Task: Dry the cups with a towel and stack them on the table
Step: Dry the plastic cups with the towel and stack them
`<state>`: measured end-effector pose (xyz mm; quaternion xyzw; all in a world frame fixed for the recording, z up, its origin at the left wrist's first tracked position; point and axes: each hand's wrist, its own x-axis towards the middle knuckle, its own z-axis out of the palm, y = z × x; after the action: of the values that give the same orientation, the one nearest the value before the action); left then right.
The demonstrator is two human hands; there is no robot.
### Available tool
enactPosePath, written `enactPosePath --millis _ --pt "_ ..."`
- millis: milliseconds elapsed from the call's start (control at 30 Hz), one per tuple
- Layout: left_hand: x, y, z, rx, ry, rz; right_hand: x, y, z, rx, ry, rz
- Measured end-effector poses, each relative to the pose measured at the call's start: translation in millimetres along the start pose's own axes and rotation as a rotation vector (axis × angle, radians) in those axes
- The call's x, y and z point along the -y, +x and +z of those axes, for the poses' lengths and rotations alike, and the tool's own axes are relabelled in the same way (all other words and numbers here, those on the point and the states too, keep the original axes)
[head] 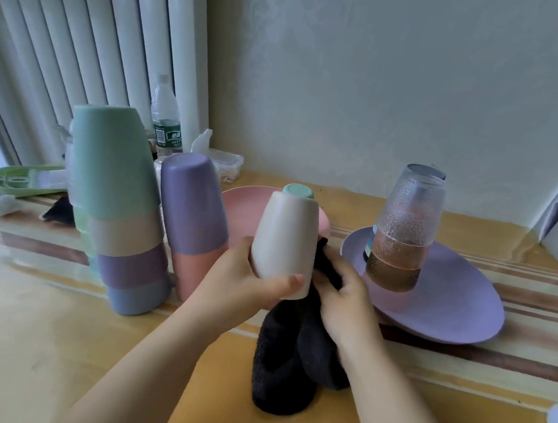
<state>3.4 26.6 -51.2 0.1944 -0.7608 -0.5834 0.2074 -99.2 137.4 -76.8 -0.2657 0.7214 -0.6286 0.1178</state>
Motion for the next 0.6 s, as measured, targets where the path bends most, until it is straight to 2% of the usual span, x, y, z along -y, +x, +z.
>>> enactPosePath --millis 67,200,433,600 --pt "-10.5 -0.4 1.6 -0.041 0.074 -0.011 1.7 -0.5 -1.4 0.009 -0.020 0.007" --pt "-32.3 -14.0 -4.7 -0.197 0.405 0.084 4.8 -5.1 0.0 0.057 -0.125 -0.058" --pt "-82.2 -31.0 -50.5 -0.705 0.430 0.311 8.0 -10.0 2.8 0.065 -0.168 -0.061" --pt "-94.9 -9.5 -68.1 -0.808 0.594 0.259 7.5 -10.2 3.8 0.062 -0.155 -0.054"
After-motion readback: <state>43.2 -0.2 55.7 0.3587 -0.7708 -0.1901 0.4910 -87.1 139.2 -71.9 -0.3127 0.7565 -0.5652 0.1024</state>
